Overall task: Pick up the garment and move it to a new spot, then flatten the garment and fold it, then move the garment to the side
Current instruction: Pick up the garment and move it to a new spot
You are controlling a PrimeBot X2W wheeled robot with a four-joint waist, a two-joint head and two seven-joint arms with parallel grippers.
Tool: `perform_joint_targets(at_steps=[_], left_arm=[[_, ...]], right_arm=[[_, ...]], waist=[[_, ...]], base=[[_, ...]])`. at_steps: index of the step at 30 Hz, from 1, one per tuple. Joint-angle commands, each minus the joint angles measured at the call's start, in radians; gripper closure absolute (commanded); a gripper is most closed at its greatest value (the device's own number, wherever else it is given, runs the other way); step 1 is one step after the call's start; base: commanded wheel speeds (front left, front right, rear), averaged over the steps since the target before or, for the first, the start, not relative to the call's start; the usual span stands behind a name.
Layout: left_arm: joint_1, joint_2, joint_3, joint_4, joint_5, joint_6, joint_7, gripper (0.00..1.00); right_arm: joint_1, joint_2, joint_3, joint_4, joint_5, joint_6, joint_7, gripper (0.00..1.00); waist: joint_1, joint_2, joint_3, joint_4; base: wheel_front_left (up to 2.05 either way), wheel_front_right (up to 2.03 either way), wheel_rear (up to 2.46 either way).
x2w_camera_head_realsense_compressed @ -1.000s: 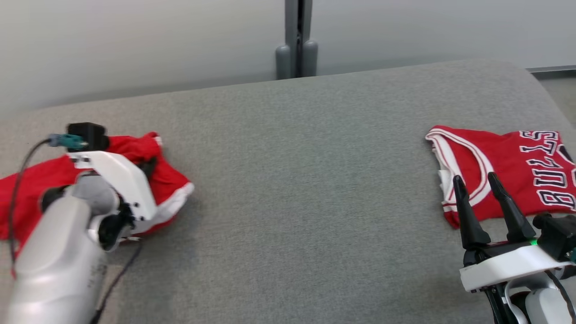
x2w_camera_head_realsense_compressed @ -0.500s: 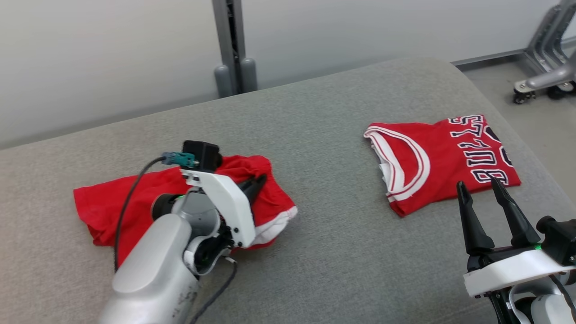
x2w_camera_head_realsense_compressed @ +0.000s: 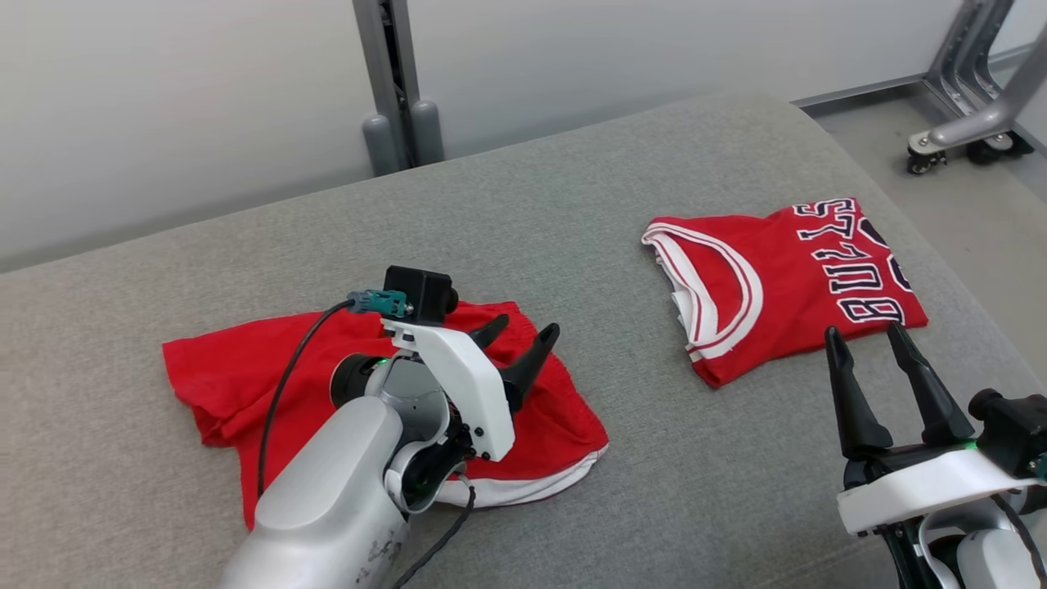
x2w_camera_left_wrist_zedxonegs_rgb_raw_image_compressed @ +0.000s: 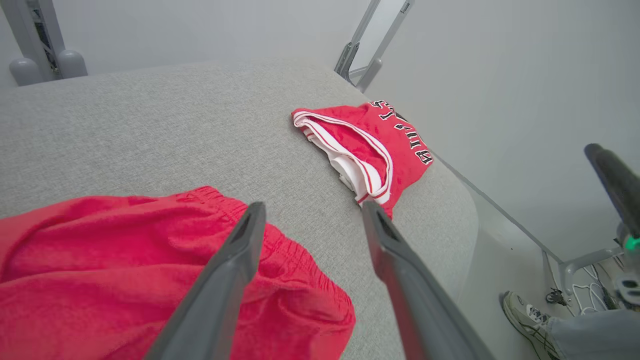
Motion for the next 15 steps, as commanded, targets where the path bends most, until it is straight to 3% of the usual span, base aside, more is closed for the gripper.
perform_joint_targets(at_steps=[1,9,15], left_arm=[[-0.016,0.004,-0.008,-0.001,-0.006,-0.002,-0.022,0.0],[0.022,0.037,0.003,-0.048,0.02,0.018,-0.126,0.0],[0.087,0.149,0.017,-0.167,0.106,0.1,-0.215,0.0]], right_arm=[[-0.002,-0.011,-0.004,0.004,0.006,0.0,-0.01,0.0],[0.036,-0.02,-0.026,-0.017,-0.001,0.0,-0.003,0.0],[0.071,-0.014,-0.051,-0.05,-0.009,0.0,0.002,0.0]], waist=[[0.0,-0.0001,-0.011,0.019],[0.0,-0.0001,-0.06,0.106],[0.0,-0.0001,-0.084,0.164]], base=[[0.0,0.0,0.0],[0.0,0.0,0.0],[0.0,0.0,0.0]])
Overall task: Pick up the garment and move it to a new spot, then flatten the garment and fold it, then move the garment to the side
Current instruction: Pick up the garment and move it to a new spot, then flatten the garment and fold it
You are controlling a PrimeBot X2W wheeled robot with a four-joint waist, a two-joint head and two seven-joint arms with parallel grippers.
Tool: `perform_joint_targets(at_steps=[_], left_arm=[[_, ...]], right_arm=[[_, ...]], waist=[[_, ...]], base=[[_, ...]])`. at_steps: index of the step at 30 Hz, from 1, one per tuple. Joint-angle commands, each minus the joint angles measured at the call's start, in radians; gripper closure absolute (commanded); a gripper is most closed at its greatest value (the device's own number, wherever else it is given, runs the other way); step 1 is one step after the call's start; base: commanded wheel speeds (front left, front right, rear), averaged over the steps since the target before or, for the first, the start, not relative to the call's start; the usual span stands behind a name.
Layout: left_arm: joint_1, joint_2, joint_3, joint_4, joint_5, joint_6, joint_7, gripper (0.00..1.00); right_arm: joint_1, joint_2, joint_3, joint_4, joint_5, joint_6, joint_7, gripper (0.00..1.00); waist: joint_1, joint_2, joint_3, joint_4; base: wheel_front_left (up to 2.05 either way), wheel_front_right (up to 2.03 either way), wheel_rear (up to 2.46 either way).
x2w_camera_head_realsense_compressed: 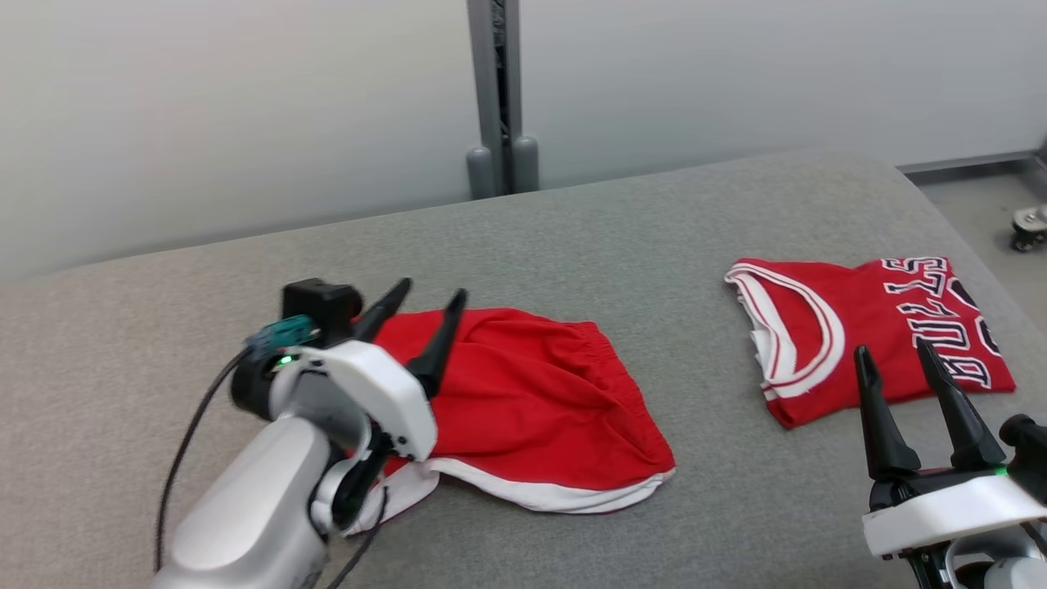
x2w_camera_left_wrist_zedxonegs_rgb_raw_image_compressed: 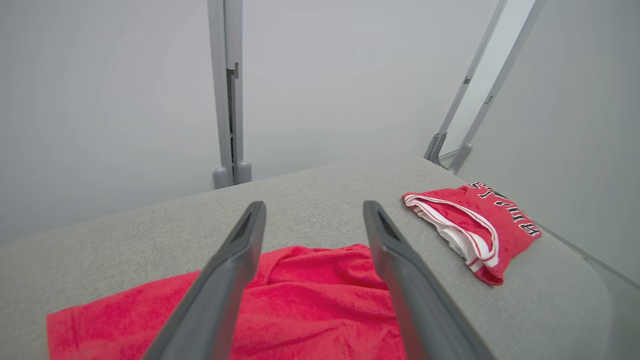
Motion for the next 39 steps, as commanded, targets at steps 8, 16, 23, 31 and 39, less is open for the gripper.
perform_joint_targets(at_steps=[8,16,23,31,39], left_arm=[[0.146,0.131,0.066,-0.184,0.053,0.131,-0.091,0.0],[0.371,0.228,0.187,-0.41,0.081,0.3,-0.227,0.0],[0.489,0.225,0.196,-0.485,0.11,0.358,-0.267,0.0],[0.507,0.195,0.193,-0.476,0.111,0.348,-0.281,0.0],[0.504,0.189,0.196,-0.475,0.107,0.339,-0.282,0.0]], right_arm=[[0.053,0.01,-0.032,-0.04,-0.013,0.0,0.0,0.0],[0.094,0.033,-0.052,-0.079,-0.029,0.0,-0.003,0.0],[0.106,0.05,-0.053,-0.078,-0.034,0.0,-0.019,0.0],[0.097,0.042,-0.053,-0.079,-0.036,0.0,-0.008,0.0],[0.096,0.032,-0.042,-0.084,-0.026,0.0,0.016,0.0]], waist=[[0.0,0.0,-0.022,0.075],[0.0,0.0,-0.029,0.107],[0.0,0.0,-0.02,0.118],[0.0,0.0,-0.025,0.124],[0.0,0.0,-0.032,0.123]], base=[[0.0,0.0,0.0],[0.0,0.0,0.0],[0.0,0.0,0.0],[0.0,0.0,0.0],[0.0,0.0,0.0]])
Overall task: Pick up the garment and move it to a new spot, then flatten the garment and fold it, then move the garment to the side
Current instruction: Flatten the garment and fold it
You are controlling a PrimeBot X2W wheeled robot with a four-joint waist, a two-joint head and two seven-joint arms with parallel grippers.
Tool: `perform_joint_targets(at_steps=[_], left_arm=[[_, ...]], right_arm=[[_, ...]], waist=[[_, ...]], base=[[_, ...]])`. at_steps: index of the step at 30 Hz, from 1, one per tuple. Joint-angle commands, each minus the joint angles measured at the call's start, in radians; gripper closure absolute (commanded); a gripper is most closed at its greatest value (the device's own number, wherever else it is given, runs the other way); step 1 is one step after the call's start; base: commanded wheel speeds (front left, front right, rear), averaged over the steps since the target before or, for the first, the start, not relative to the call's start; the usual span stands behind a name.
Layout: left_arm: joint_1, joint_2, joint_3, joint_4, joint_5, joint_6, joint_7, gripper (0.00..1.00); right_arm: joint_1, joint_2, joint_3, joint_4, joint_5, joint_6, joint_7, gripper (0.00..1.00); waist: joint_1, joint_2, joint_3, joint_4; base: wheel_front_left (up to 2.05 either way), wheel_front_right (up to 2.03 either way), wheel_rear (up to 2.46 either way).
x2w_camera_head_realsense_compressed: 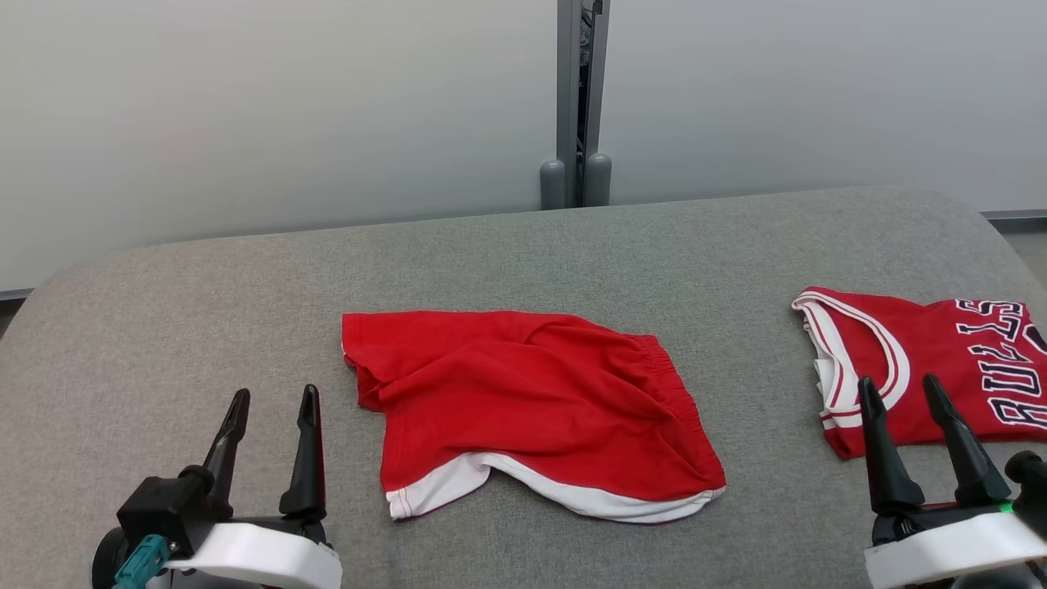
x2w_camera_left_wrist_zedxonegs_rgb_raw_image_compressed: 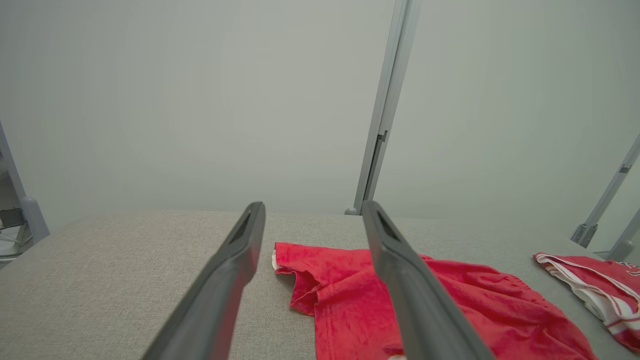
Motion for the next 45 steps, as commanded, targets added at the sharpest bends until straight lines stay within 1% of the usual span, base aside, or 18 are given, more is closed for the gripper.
perform_joint_targets(at_steps=[1,5,9,12,13,15,18,23,27,33,39,40,41,42,43,45], left_arm=[[-0.002,0.002,0.001,0.004,-0.006,-0.003,0.004,0.0],[0.002,-0.004,0.002,0.008,-0.038,-0.001,0.045,0.0],[-0.008,0.002,-0.039,0.048,-0.084,-0.018,0.177,0.0],[-0.04,-0.003,-0.059,0.071,-0.107,-0.033,0.242,0.0],[-0.04,-0.003,-0.059,0.071,-0.107,-0.033,0.242,0.0],[-0.052,-0.001,-0.08,0.095,-0.116,-0.039,0.293,0.0],[-0.087,-0.007,-0.1,0.121,-0.124,-0.048,0.345,0.0],[-0.137,-0.021,-0.143,0.18,-0.131,-0.081,0.41,0.0],[-0.176,-0.043,-0.174,0.227,-0.132,-0.109,0.442,0.0],[-0.222,-0.083,-0.207,0.301,-0.137,-0.138,0.464,0.0],[-0.26,-0.11,-0.221,0.366,-0.139,-0.163,0.457,0.0],[-0.264,-0.113,-0.222,0.378,-0.143,-0.169,0.459,0.0],[-0.269,-0.116,-0.225,0.39,-0.145,-0.173,0.462,0.29],[-0.273,-0.117,-0.227,0.399,-0.144,-0.178,0.462,0.63],[-0.274,-0.121,-0.226,0.405,-0.146,-0.18,0.457,1.0],[-0.275,-0.125,-0.222,0.412,-0.149,-0.185,0.444,1.0]], right_arm=[[-0.005,-0.012,0.003,0.002,0.003,0.0,0.008,0.0],[-0.027,-0.035,0.057,0.044,0.024,0.0,0.084,0.0],[-0.061,-0.054,0.116,0.137,0.06,0.0,0.202,0.0],[-0.093,-0.063,0.158,0.195,0.087,0.0,0.285,0.0],[-0.093,-0.063,0.158,0.195,0.087,0.0,0.285,0.0],[-0.113,-0.065,0.181,0.225,0.105,0.0,0.326,0.0],[-0.149,-0.063,0.2,0.265,0.122,0.0,0.36,0.0],[-0.208,-0.063,0.238,0.331,0.136,0.0,0.373,0.0],[-0.245,-0.064,0.277,0.384,0.158,0.0,0.389,0.0],[-0.276,-0.06,0.321,0.455,0.186,0.0,0.368,0.0],[-0.298,-0.052,0.357,0.515,0.205,0.0,0.341,0.0],[-0.301,-0.052,0.363,0.521,0.209,0.0,0.338,0.1],[-0.305,-0.052,0.369,0.526,0.215,0.0,0.335,0.55],[-0.309,-0.053,0.378,0.529,0.219,0.0,0.327,0.8],[-0.312,-0.054,0.384,0.532,0.224,0.0,0.32,1.0],[-0.315,-0.056,0.393,0.539,0.235,0.0,0.305,1.0]], waist=[[0.0,0.0,0.0,-0.001],[0.0,0.0,0.005,-0.006],[0.0,0.0,0.02,0.0],[0.0,0.0,0.039,0.007],[0.0,0.0,0.039,0.007],[0.0,0.0,0.056,0.012],[0.0,0.0,0.088,0.022],[0.0,0.0,0.132,0.037],[0.0,0.0,0.16,0.049],[0.0,0.0,0.186,0.059],[0.0,0.0,0.2,0.061],[0.0,0.0,0.2,0.06],[0.0,0.0,0.201,0.06],[0.0,0.0,0.2,0.059],[0.0,0.0,0.198,0.057],[0.0,0.0,0.189,0.055]], base=[[0.0,0.0,0.0],[0.0,0.0,0.0],[0.0,0.0,0.0],[0.0,0.0,0.0],[0.0,0.0,0.0],[0.0,0.0,0.0],[0.0,0.0,0.0],[0.0,0.0,0.0],[0.0,0.0,0.0],[0.0,0.0,0.0],[0.0,0.0,0.0],[0.0,0.0,0.0],[0.0,0.0,0.0],[0.0,0.0,0.0],[0.0,0.0,0.0],[0.0,0.0,0.0]])
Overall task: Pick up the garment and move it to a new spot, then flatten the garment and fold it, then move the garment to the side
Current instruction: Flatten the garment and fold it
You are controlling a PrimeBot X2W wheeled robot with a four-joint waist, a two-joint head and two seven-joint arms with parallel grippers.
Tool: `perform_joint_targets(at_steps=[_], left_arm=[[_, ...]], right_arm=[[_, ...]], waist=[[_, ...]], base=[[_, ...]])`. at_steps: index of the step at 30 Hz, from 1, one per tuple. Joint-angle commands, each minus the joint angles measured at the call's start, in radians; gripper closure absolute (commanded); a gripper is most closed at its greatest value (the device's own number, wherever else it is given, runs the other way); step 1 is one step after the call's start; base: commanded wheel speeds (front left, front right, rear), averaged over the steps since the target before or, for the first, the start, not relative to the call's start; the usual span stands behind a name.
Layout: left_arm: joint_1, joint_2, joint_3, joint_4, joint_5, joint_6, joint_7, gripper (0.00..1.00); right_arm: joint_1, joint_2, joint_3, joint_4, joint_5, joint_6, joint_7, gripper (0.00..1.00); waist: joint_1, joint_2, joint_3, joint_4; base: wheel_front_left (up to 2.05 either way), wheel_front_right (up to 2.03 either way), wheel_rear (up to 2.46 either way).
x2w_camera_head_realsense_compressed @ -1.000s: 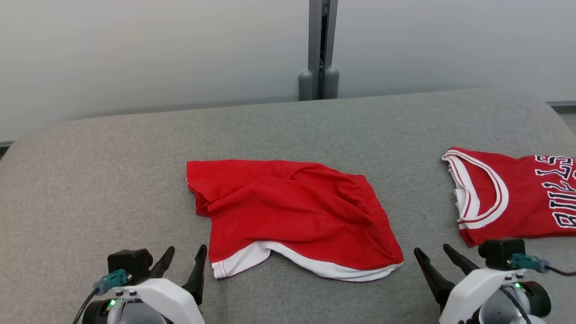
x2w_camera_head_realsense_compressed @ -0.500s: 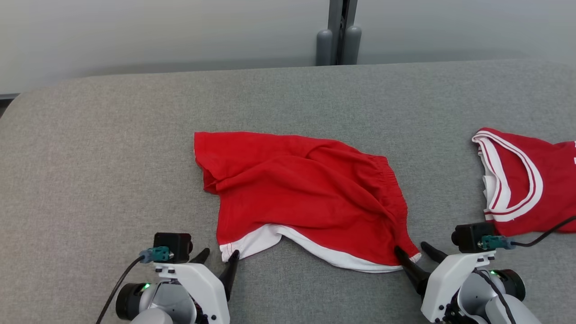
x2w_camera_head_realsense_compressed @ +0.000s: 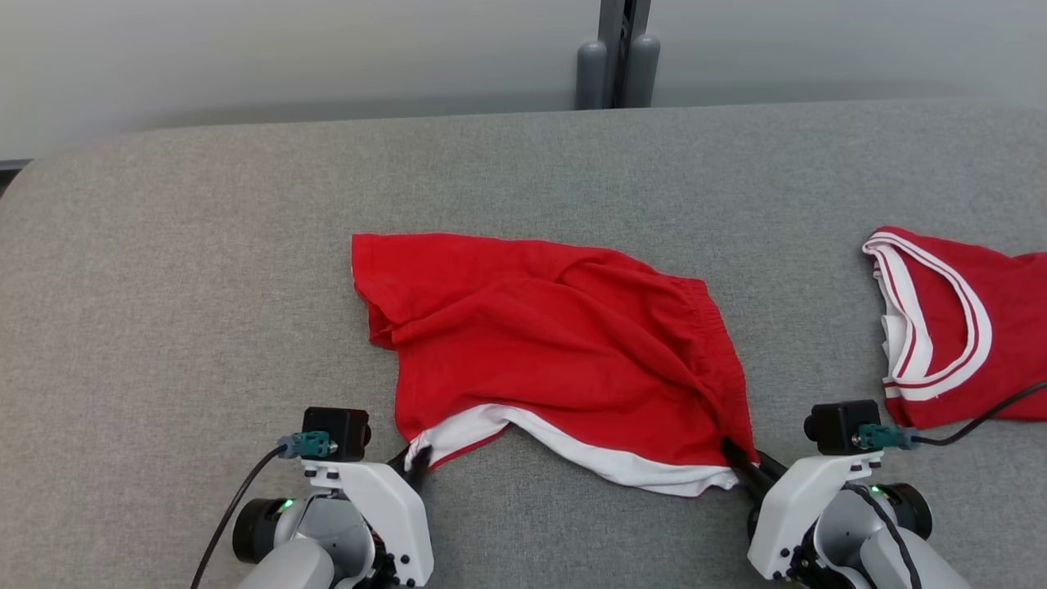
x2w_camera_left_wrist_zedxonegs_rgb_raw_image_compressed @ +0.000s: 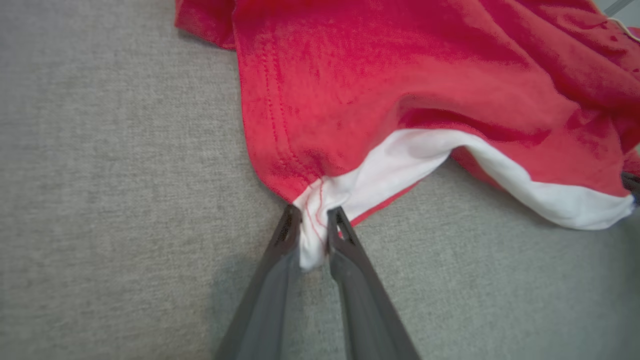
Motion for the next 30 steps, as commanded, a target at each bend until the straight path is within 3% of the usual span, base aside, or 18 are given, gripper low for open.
perform_joint_targets(at_steps=[1,11,20,25,30], left_arm=[[-0.006,0.003,0.009,0.005,-0.005,-0.003,-0.019,1.0],[0.054,0.056,0.034,-0.108,-0.011,0.023,-0.04,1.0],[-0.011,0.141,0.063,-0.271,0.007,0.045,0.025,1.0],[-0.182,0.194,0.08,-0.286,0.027,0.015,0.11,1.0],[-0.368,0.191,0.092,-0.215,0.021,-0.038,0.168,1.0]], right_arm=[[0.009,-0.003,0.013,0.017,0.013,0.0,-0.014,1.0],[0.056,-0.035,-0.01,-0.08,0.15,0.0,-0.092,1.0],[0.015,-0.079,-0.051,-0.215,0.245,0.0,-0.038,1.0],[-0.115,-0.1,-0.089,-0.248,0.293,0.0,0.031,1.0],[-0.287,-0.108,-0.097,-0.217,0.326,0.0,0.083,1.0]], waist=[[0.0,0.0,-0.013,-0.003],[0.0,0.0,-0.104,-0.011],[0.0,0.0,-0.126,-0.018],[0.0,0.0,-0.087,-0.022],[0.0,0.0,-0.016,-0.028]], base=[[0.0,0.0,0.0],[0.0,0.0,0.0],[0.0,0.0,0.0],[0.0,0.0,0.0],[0.0,0.0,0.0]])
